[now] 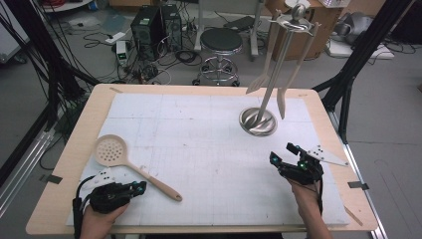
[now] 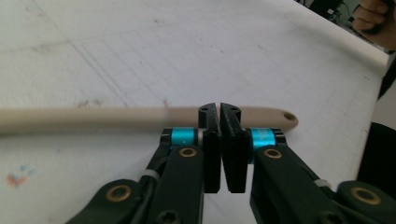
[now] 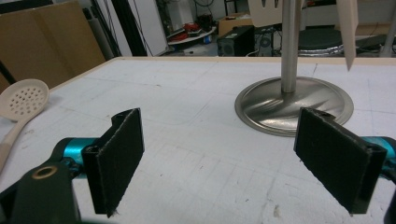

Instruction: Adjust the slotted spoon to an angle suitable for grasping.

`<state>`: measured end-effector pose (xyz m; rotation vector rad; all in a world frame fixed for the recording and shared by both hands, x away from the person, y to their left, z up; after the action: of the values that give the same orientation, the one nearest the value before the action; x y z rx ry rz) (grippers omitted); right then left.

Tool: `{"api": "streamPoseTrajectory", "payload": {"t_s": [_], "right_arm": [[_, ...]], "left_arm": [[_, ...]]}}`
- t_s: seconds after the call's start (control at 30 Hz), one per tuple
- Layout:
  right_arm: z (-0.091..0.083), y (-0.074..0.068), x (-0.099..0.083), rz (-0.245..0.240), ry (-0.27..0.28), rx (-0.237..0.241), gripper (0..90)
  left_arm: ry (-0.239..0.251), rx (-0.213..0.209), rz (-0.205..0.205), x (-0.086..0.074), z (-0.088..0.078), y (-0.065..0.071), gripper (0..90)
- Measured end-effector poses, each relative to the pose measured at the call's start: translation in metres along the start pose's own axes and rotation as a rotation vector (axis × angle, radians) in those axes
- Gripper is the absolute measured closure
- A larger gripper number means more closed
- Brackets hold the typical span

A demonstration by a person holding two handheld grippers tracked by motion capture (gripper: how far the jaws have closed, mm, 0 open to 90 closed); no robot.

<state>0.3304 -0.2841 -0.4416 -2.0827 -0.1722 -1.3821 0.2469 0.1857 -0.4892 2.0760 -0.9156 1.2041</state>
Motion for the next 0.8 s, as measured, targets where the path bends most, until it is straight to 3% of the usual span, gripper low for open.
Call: {"api": "streamPoseTrajectory", "payload": {"t_s": [0.07,0.13,0.27,0.3,0.63,0.8], "right_arm": [[0.000,-0.001,0.000,-0.004,0.000,0.005,15.3],[0.001,-0.002,0.000,-0.010,0.001,0.009,15.4],[0.002,-0.003,-0.002,-0.016,-0.011,0.010,15.4],[0.002,-0.003,-0.001,-0.018,-0.009,0.010,15.3],[0.001,-0.005,-0.001,-0.011,-0.009,0.023,15.4],[0.002,-0.005,-0.001,-0.011,-0.014,0.025,15.4]], "left_arm": [[-0.026,-0.024,-0.021,-0.007,-0.002,0.001,89.6],[-0.055,-0.045,-0.007,-0.008,0.000,0.004,89.7],[-0.187,-0.060,-0.001,-0.013,0.016,0.004,89.8],[-0.197,-0.071,0.003,-0.012,0.019,0.004,89.8],[-0.228,-0.185,-0.032,0.001,0.050,0.006,89.8],[-0.235,-0.204,-0.039,0.009,0.067,0.009,89.8]]}}
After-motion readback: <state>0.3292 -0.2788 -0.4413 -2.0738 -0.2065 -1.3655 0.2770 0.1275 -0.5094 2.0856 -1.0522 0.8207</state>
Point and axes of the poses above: each handheld gripper's, and its own axes: z roughly forward along the jaws, x roughly out of its top, y roughly to its right, the point moved 7 cm from there along z, roughly forward along the jaws, and after that the axes turned 13 degrees about z, right-handed, at the moved point
